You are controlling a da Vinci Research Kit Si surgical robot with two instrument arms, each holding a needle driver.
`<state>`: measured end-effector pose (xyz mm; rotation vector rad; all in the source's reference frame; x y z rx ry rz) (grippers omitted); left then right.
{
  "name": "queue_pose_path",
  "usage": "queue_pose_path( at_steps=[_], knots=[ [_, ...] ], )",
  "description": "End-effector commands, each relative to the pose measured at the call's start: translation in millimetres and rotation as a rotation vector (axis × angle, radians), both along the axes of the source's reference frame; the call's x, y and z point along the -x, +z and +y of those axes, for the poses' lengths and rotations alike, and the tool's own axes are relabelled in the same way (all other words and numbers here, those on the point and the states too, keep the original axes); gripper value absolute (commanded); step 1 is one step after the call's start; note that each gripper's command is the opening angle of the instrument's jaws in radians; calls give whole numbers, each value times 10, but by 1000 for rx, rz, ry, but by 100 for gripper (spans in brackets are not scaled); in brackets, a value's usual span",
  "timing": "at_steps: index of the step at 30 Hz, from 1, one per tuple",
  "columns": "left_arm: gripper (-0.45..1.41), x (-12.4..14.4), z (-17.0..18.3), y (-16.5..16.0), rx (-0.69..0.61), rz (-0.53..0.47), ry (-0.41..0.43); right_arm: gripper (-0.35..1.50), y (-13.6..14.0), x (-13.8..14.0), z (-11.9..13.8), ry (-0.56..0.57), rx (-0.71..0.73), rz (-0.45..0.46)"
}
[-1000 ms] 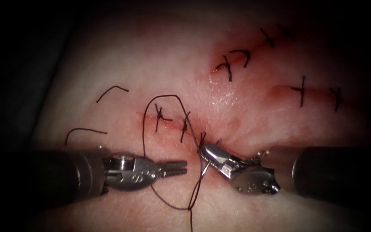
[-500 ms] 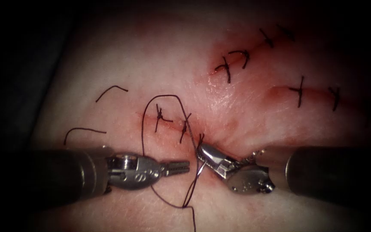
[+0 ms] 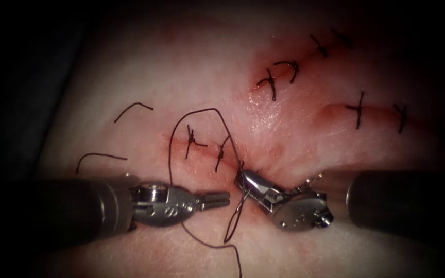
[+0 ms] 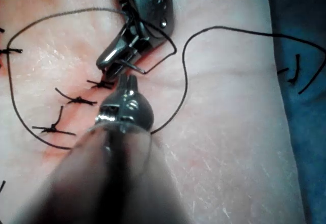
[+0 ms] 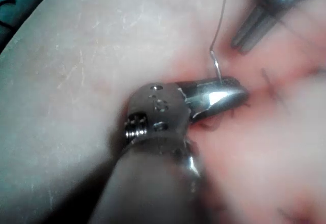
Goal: Wound Closure
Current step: Throw the needle through the skin above the incision.
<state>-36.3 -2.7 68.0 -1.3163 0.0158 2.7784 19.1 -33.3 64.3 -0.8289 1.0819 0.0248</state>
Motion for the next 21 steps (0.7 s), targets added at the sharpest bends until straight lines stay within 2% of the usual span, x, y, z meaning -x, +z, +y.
queue_pose_path(
  at_steps=[1,9,13,21],
  knots=[
    [-30,7,-2,7,-1,-1,0,-35,0,-2,1,7,-14,19],
    [-30,21,1,20,-1,-2,-3,-35,-47,23,45,77,-165,185],
    [-30,32,1,29,-6,0,8,-35,-63,34,64,100,-195,227],
    [-30,52,-2,44,-24,1,30,-35,-64,37,76,109,-220,247]
  ],
)
